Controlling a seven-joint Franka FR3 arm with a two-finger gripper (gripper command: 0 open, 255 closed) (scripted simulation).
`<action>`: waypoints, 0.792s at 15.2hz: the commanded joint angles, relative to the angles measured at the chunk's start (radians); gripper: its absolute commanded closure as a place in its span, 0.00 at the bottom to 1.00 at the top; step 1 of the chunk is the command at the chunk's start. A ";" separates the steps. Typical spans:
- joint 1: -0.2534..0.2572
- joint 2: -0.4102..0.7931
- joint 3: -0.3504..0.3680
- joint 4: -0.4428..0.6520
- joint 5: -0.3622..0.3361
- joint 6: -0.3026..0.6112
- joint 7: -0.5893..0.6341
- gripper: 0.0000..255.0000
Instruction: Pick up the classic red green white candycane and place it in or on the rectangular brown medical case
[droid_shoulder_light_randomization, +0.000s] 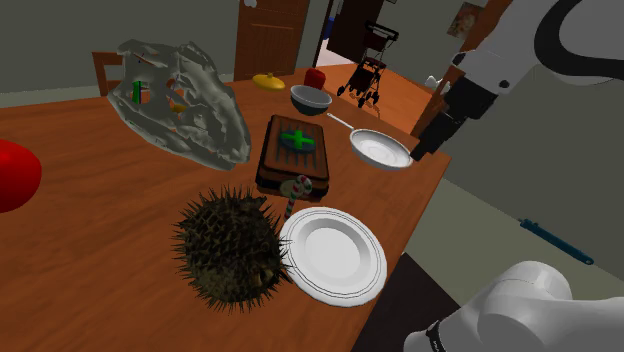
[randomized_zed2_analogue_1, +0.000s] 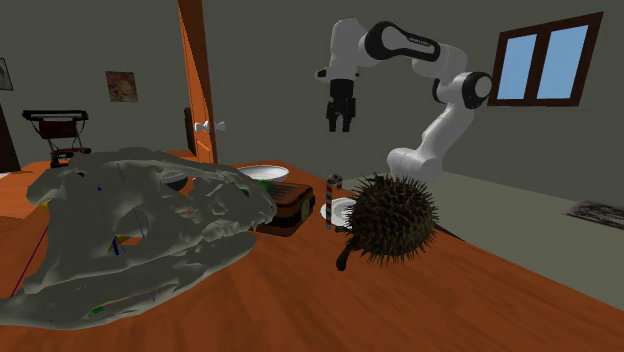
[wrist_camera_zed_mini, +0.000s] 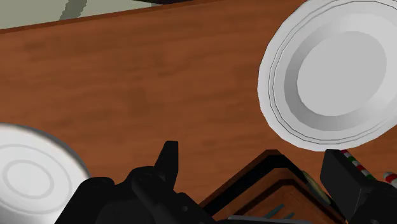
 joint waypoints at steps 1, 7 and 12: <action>0.000 0.000 0.000 0.000 0.000 0.000 0.000 0.00; 0.034 0.025 0.150 -0.047 0.059 0.130 0.132 0.00; 0.054 0.087 0.279 -0.050 0.089 0.241 0.244 0.00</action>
